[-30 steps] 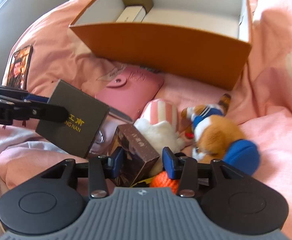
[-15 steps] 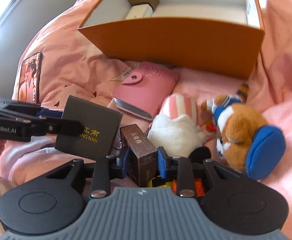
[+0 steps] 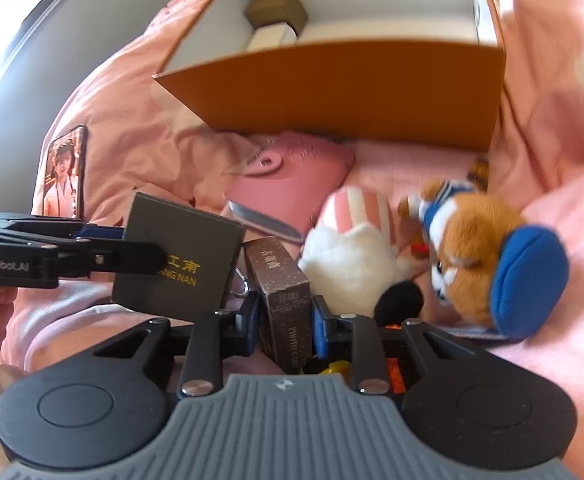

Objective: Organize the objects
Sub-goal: 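Grasp the dark grey box with the left gripper while the right gripper grasps the small brown box, then carry both boxes into the shoebox and release the brown box from the right gripper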

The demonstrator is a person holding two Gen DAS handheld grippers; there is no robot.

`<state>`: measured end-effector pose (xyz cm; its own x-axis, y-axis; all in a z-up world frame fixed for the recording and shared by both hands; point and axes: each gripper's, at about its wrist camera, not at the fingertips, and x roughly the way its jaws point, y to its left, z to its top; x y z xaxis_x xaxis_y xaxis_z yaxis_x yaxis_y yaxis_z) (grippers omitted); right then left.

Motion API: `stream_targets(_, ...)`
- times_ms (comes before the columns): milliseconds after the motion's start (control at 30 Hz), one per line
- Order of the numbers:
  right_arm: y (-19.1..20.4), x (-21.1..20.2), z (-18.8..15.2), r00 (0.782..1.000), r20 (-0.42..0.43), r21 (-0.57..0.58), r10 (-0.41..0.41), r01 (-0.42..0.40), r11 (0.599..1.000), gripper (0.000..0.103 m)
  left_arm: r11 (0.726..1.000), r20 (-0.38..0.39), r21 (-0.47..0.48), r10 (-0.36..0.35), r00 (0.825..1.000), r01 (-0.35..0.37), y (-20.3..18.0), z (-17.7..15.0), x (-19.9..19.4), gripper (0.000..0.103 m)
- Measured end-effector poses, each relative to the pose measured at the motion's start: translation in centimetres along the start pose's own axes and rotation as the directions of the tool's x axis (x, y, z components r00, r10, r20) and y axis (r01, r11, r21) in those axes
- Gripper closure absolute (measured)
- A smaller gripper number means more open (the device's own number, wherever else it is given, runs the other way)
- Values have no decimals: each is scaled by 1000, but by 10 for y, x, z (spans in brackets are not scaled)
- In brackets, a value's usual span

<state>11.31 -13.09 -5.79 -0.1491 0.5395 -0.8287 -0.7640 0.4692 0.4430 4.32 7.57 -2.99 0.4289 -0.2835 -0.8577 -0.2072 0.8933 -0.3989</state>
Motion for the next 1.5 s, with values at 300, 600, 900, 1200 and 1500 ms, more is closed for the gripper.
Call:
stream_targets(300, 7, -44, 35, 992, 128, -62, -8, 16, 998, 78, 998, 153, 23, -55, 987, 53, -6, 29, -33, 57)
stream_targets(600, 21, -81, 100, 960, 279, -144, 22, 19, 989, 78, 998, 299, 53, -33, 954, 18, 4, 84, -62, 57)
stream_targets(900, 20, -55, 179, 959, 284, -155, -1, 46, 987, 78, 998, 301, 48, 25, 953, -41, 21, 150, -40, 57)
stream_targets(1200, -18, 46, 238, 992, 123, -59, -24, 31, 998, 78, 993, 230, 52, 94, 969, -108, 45, 190, 5, 57)
stream_targets(1500, -41, 102, 279, 995, 58, 24, 84, -86, 996, 78, 982, 162, 88, 151, 975, -167, 51, 212, 25, 57)
